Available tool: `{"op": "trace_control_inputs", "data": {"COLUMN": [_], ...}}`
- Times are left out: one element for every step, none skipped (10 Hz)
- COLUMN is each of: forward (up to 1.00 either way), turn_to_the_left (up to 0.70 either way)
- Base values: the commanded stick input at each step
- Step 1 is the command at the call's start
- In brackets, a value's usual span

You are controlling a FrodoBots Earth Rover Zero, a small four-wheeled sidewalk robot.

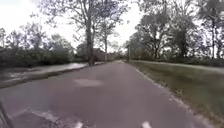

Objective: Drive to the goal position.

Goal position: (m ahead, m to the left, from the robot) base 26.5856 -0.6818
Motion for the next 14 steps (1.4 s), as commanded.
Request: {"op": "trace_control_inputs", "data": {"forward": [1.00, 1.00, 1.00, 1.00, 1.00, 1.00, 1.00, 1.00, 1.00, 1.00, 1.00, 1.00, 1.00, 1.00], "turn_to_the_left": [0.00, 0.00, 0.00, 0.00, 0.00, 0.00, 0.00, 0.00, 0.00, 0.00, 0.00, -0.18, -0.27, -0.27]}}
